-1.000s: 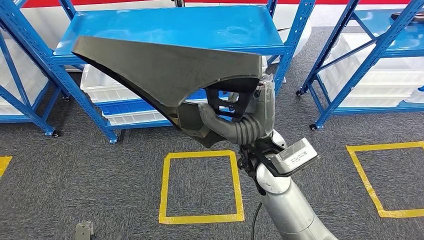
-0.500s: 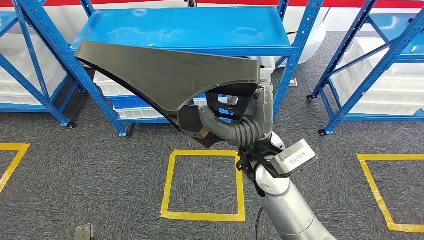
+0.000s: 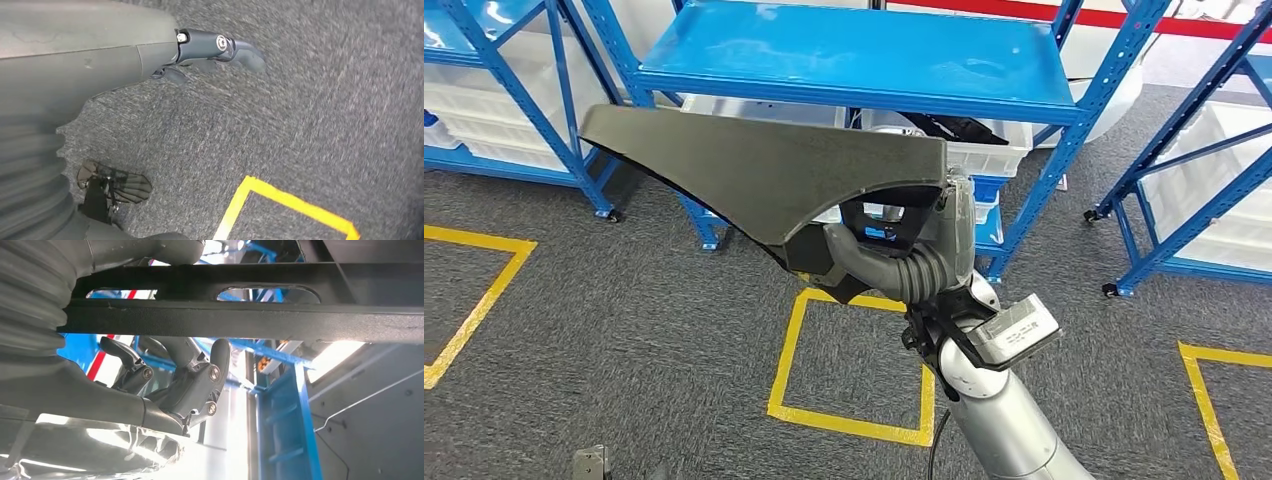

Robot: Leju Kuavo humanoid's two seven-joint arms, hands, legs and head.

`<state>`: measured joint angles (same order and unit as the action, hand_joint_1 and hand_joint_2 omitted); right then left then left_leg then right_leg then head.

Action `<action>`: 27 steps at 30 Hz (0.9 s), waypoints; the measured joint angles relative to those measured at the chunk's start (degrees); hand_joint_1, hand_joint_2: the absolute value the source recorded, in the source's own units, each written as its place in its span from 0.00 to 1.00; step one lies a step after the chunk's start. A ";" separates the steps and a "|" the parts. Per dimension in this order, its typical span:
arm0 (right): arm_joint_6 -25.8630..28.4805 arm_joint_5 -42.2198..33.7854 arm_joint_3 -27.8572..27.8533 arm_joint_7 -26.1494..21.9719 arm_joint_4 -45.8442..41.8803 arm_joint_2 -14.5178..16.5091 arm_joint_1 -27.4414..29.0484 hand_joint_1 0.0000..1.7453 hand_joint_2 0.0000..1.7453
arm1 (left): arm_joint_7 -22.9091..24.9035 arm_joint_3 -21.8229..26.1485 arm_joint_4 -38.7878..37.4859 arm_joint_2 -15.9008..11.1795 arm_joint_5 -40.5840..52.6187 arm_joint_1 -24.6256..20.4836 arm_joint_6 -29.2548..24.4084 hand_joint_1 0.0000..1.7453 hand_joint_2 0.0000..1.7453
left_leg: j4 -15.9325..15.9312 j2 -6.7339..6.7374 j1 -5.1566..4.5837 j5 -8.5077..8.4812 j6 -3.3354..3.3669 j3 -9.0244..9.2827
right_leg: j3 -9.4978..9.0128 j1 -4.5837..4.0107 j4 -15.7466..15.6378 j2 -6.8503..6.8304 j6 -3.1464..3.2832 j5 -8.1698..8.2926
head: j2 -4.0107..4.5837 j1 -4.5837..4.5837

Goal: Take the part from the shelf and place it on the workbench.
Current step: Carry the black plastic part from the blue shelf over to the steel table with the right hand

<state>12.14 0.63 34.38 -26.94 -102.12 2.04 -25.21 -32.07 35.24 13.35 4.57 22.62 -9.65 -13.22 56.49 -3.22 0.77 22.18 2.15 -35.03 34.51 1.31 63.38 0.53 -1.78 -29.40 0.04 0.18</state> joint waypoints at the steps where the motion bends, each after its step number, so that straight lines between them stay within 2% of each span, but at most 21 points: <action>1: -0.14 -0.04 0.05 -0.23 -0.20 -0.12 0.13 1.00 1.00 | -0.26 0.01 0.00 0.04 -0.20 0.05 0.11 0.00 1.00 | 0.26 -0.53 -0.10 -0.11 -0.28 -0.32 | -1.89 0.09 -3.59 0.56 -0.17 1.11 | 0.00 0.01; 2: -0.25 -0.09 0.09 -0.49 -0.37 -0.23 0.22 1.00 1.00 | -0.47 0.02 0.01 0.06 -0.31 0.09 0.16 0.00 1.00 | 0.53 -0.95 -0.15 -0.23 -0.58 -0.68 | -3.02 0.11 -5.83 1.01 -0.05 1.79 | 0.00 0.00; 3: -0.36 -0.14 0.13 -0.68 -0.49 -0.31 0.29 1.00 1.00 | -0.63 0.03 0.01 0.07 -0.39 0.16 0.20 0.00 1.00 | 0.75 -1.27 -0.19 -0.37 -0.91 -1.02 | -3.38 0.06 -6.74 1.29 0.25 2.07 | 0.00 -0.01; 5: -0.53 -0.23 0.18 -0.87 -0.61 -0.39 0.36 1.00 1.00 | -0.80 0.12 0.01 0.04 -0.49 0.44 0.31 0.00 1.00 | 0.84 -1.84 -0.04 -0.78 -1.57 -1.49 | -3.10 -0.03 -6.48 0.75 1.02 2.53 | 0.00 -0.05; 6: -0.63 -0.30 0.20 -0.86 -0.66 -0.35 0.35 1.00 1.00 | -0.83 0.19 -0.01 0.04 -0.51 0.58 0.36 0.00 1.00 | 1.13 -1.60 0.08 -0.62 -1.82 -1.74 | -3.03 0.11 -6.50 0.41 1.36 2.75 | 0.00 -0.05; 7: -0.72 -0.40 0.21 -0.85 -0.72 -0.29 0.33 1.00 1.00 | -0.84 0.25 -0.01 0.04 -0.53 0.65 0.39 0.00 1.00 | 2.15 -0.88 0.17 0.14 -2.07 -2.25 | -3.00 0.22 -6.53 0.02 1.80 2.96 | 0.00 -0.18; 8: -0.79 -0.52 0.21 -0.84 -0.82 -0.21 0.31 1.00 1.00 | -0.83 0.28 -0.01 0.03 -0.55 0.62 0.39 0.00 1.00 | 4.30 0.19 0.25 1.57 -2.30 -3.19 | -2.94 0.31 -6.60 -0.40 2.23 3.14 | 0.00 -0.31; 10: -0.89 -0.87 0.22 -0.67 -1.03 -0.10 0.31 1.00 1.00 | -0.78 0.31 0.00 0.00 -0.55 0.51 0.39 0.00 1.00 | 11.77 2.37 0.39 5.71 -2.79 -6.34 | -2.69 -0.03 -6.60 -1.32 2.80 3.34 | 0.00 -0.54; 11: -0.92 -1.03 0.22 -0.52 -1.10 -0.08 0.31 1.00 1.00 | -0.74 0.32 0.00 -0.03 -0.55 0.50 0.42 0.00 1.00 | 15.40 2.81 0.43 7.30 -2.94 -7.83 | -2.54 -0.26 -6.59 -1.82 2.91 3.40 | 0.00 -0.54; 12: -0.97 -1.18 0.23 -0.34 -1.13 -0.08 0.32 1.00 1.00 | -0.69 0.33 0.00 -0.03 -0.55 0.54 0.45 0.00 1.00 | 17.56 3.01 0.45 8.03 -2.96 -8.58 | -2.39 -0.47 -6.58 -2.35 3.01 3.46 | 0.00 -0.55; 13: -1.03 -1.30 0.23 -0.19 -1.17 -0.07 0.32 1.00 1.00 | -0.65 0.34 0.00 -0.03 -0.55 0.57 0.48 0.00 1.00 | 17.33 3.09 0.42 7.67 -2.81 -8.09 | -2.29 -0.67 -6.58 -2.89 3.07 3.50 | 0.00 -0.55; 14: -1.11 -1.38 0.24 -0.08 -1.25 -0.07 0.31 1.00 1.00 | -0.63 0.35 0.00 -0.04 -0.53 0.59 0.51 0.00 1.00 | 14.78 3.33 0.34 6.44 -2.47 -6.32 | -2.26 -0.88 -6.58 -3.42 3.11 3.53 | 0.00 -0.55; 16: -1.31 -1.66 0.26 0.04 -1.55 -0.05 0.26 1.00 1.00 | -0.62 0.36 0.01 -0.13 -0.50 0.54 0.53 0.00 1.00 | 6.79 5.19 -0.20 3.90 -1.28 -1.19 | -2.35 -1.29 -6.58 -4.43 3.09 3.57 | 0.00 -0.49; 17: -1.42 -1.87 0.27 0.07 -1.71 -0.05 0.19 1.00 1.00 | -0.62 0.36 0.01 -0.16 -0.47 0.49 0.52 0.00 1.00 | 3.87 6.15 -0.61 3.31 -0.68 0.56 | -2.38 -1.43 -6.59 -4.89 3.04 3.58 | 0.00 -0.42; 18: -1.58 -2.20 0.29 0.09 -1.82 -0.06 0.13 1.00 1.00 | -0.62 0.36 0.02 -0.20 -0.45 0.46 0.49 0.00 1.00 | 2.33 6.79 -0.97 3.18 -0.17 1.39 | -2.42 -1.50 -6.61 -5.35 2.94 3.60 | 0.00 -0.43; 19: -1.74 -2.54 0.31 0.10 -1.88 -0.07 0.07 1.00 1.00 | -0.62 0.37 0.02 -0.26 -0.44 0.45 0.44 0.00 1.00 | 2.00 6.80 -1.23 3.26 0.16 1.38 | -2.42 -1.55 -6.67 -5.85 2.76 3.64 | 0.00 -0.45; 20: -1.92 -2.93 0.32 0.08 -1.91 -0.07 -0.01 1.00 1.00 | -0.62 0.38 0.02 -0.31 -0.44 0.48 0.36 0.00 1.00 | 1.63 6.25 -1.35 2.98 0.49 1.34 | -2.46 -1.61 -6.79 -6.30 2.54 3.70 | 0.00 -0.51; 21: -2.08 -3.30 0.34 0.02 -1.93 -0.08 -0.05 1.00 1.00 | -0.62 0.39 0.02 -0.36 -0.44 0.53 0.29 0.00 1.00 | 1.12 5.69 -1.18 2.54 0.70 1.48 | -2.31 -1.67 -6.67 -6.16 2.30 3.59 | 0.00 -0.56; 23: -2.27 -3.81 0.35 -0.19 -2.02 -0.19 -0.18 1.00 1.00 | -0.62 0.40 0.01 -0.31 -0.42 0.50 0.21 0.00 1.00 | -0.04 4.63 -0.75 1.47 1.26 1.68 | -1.08 -1.71 -4.25 -4.01 2.20 2.06 | 0.00 -0.47; 25: -2.40 -4.18 0.37 -0.38 -2.07 -0.49 -0.11 1.00 1.00 | -0.62 0.40 0.01 -0.18 -0.21 0.42 0.16 0.00 1.00 | -0.46 3.50 -0.53 0.79 1.50 1.36 | 2.09 -1.30 2.75 -1.41 2.48 -1.34 | 0.00 -0.26; 27: -2.51 -4.53 0.38 -0.47 -2.07 -0.87 0.14 1.00 1.00 | -0.54 0.40 0.00 -0.08 -0.01 0.51 0.01 0.00 1.00 | -0.42 2.07 -0.49 0.47 1.28 0.80 | 5.03 -0.80 9.28 -0.77 2.13 -3.75 | 0.00 -0.09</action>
<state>9.62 -3.89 34.75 -27.41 -104.19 1.16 -25.08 -32.61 35.65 13.35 4.49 22.62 -9.14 -13.21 56.07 -1.15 0.28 22.65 3.42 -34.23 39.54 0.51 72.66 -0.24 0.35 -33.15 0.04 0.09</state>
